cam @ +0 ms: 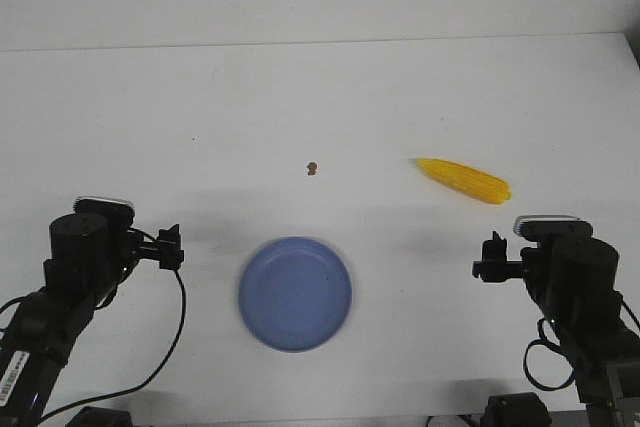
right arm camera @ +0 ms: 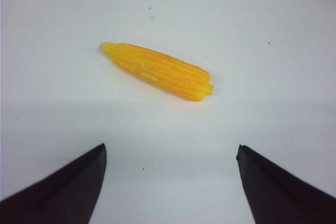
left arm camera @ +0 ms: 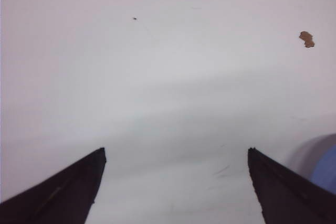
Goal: Place corn on plate with both arms
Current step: 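Reach the right gripper to the yellow corn and grasp it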
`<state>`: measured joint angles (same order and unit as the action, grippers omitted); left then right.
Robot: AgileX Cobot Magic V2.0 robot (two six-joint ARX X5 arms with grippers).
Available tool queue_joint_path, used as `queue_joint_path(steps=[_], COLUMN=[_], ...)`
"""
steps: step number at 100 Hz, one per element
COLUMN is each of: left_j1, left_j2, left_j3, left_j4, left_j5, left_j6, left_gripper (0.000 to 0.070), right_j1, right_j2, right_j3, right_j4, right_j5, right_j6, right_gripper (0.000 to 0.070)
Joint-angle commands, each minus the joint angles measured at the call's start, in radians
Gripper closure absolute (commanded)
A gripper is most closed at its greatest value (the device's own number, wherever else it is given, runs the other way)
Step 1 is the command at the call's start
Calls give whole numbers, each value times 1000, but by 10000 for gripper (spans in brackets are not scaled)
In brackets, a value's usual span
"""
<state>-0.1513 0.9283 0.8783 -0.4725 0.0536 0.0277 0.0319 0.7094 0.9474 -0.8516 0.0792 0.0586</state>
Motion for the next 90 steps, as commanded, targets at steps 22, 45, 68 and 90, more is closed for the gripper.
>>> queue_joint_path(steps=[22,45,68,90], left_j1=[2,2,2,2], left_j2=[-13,-13,-13,-13], left_j3=[20,20,20,20], left_j4=[-41,-41,-36,-35], left_j5=[-2,-2,-2,-2], left_j6=[38,34,10,5], left_gripper=[147,147,147,147], right_j1=[1,0,-28,-78], right_j2=[43,268,598,861], right_j3=[18,85,283,469], right_j4=[44,56,20,9], right_j5=[-3,-32,-172,-237], right_j6=[-116,-220,-351,-408], right_gripper=[176,176,175,175])
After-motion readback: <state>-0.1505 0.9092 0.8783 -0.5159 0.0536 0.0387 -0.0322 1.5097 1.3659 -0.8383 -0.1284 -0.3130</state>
